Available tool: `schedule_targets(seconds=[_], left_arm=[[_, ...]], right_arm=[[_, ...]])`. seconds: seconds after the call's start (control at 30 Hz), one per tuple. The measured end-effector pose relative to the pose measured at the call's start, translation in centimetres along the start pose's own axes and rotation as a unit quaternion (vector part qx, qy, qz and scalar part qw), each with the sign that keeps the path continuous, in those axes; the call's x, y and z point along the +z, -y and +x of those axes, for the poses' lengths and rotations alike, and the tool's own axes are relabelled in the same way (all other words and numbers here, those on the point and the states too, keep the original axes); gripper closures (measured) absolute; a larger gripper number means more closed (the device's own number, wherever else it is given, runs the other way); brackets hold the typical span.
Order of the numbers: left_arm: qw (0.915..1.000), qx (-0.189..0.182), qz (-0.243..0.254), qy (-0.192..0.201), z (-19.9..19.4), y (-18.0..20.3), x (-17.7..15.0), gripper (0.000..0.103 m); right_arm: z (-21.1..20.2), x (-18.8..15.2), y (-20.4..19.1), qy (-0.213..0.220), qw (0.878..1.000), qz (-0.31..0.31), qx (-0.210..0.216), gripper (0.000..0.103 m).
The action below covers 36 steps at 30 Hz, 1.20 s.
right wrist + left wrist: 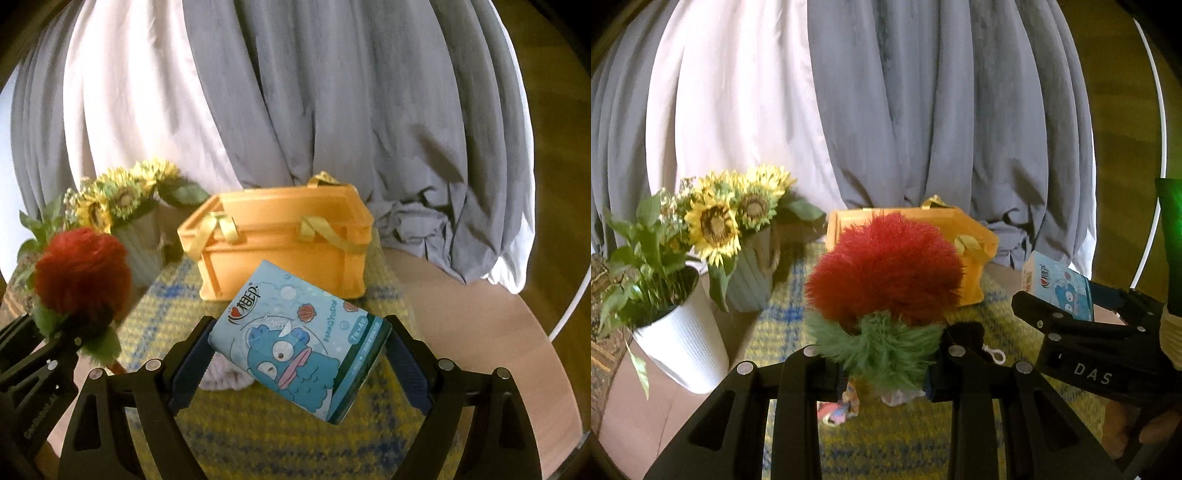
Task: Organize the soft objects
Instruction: 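Carry pompom and tissue pack into the orange crate and open both tools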
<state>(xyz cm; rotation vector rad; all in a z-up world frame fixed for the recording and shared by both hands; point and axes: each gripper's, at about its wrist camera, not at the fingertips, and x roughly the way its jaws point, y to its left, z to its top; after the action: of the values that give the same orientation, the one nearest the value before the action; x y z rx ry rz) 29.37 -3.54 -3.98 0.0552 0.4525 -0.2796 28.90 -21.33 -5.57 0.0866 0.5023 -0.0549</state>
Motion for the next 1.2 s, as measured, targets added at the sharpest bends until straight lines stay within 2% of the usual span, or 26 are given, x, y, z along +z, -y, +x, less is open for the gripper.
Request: schedule_targets(seconds=[0.43, 0.93, 1.2], left_arm=[[0.9982, 0.002, 0.013, 0.058, 0.1, -0.5, 3.2, 0.073], [0.9949, -0.003, 0.023, 0.098, 1.6, -0.6, 6.2, 0.073], [0.9933, -0.002, 0.030, 0.111, 3.7, -0.5, 8.2, 0.073]], right_arm=[[-0.6, 3.5, -0.6, 0.062, 0.998, -0.001, -0.005, 0.014], [0.0, 6.6, 0.0, 0.106, 0.994, 0.004, -0.004, 0.014], [1.4, 8.8, 0.3, 0.122, 0.993, 0.002, -0.002, 0.014]])
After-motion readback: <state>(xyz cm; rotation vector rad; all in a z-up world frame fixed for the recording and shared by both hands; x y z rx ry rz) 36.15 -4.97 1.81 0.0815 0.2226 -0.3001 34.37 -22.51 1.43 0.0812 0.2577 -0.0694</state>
